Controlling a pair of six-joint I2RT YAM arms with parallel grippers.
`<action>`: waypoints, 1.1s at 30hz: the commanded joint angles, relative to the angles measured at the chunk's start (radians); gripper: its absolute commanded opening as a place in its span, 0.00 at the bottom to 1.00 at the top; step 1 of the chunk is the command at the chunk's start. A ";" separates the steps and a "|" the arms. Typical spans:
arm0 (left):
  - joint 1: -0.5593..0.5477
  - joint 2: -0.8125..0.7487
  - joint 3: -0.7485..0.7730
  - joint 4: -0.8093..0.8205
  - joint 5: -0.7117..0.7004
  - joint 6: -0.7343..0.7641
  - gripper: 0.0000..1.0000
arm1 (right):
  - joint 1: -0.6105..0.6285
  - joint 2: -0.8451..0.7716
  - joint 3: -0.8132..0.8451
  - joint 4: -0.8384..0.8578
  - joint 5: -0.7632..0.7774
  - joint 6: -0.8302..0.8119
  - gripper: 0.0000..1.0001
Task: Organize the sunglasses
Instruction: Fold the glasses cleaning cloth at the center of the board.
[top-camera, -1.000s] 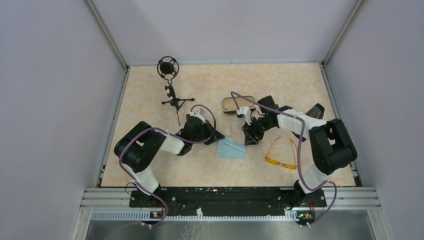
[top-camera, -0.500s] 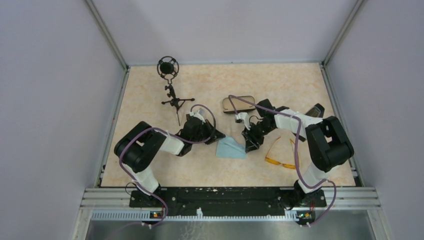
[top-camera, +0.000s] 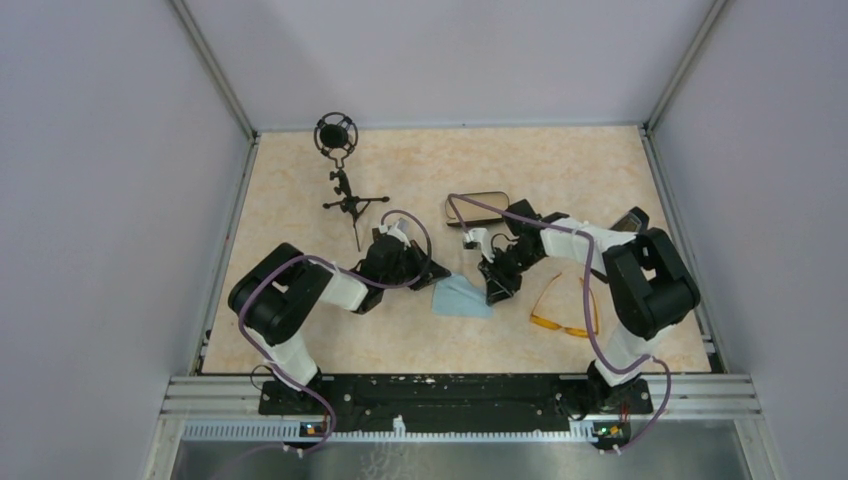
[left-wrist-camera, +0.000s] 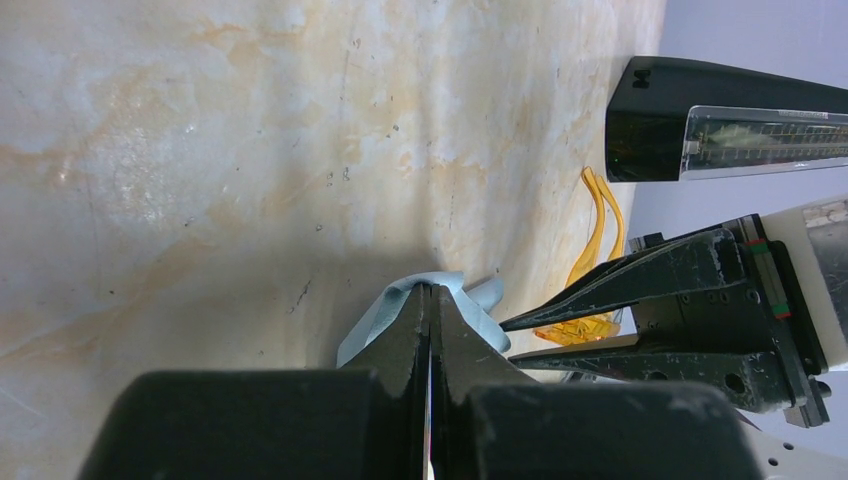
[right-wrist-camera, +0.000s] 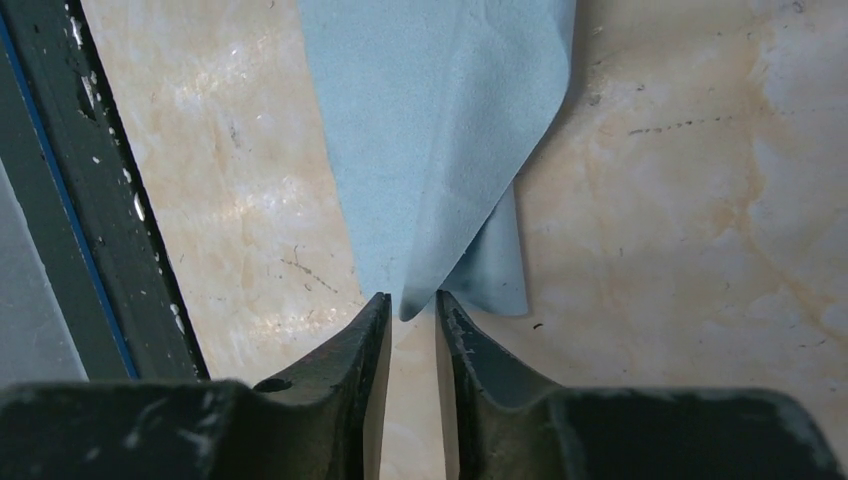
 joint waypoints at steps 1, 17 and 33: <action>0.005 -0.006 -0.006 0.062 0.007 -0.004 0.00 | 0.012 0.024 0.045 0.009 -0.032 -0.006 0.19; 0.004 -0.046 -0.029 0.056 0.022 0.000 0.00 | 0.014 -0.036 0.055 0.021 0.006 0.000 0.00; 0.004 -0.147 -0.109 0.086 0.060 -0.007 0.00 | 0.005 -0.139 0.023 0.084 0.174 -0.003 0.00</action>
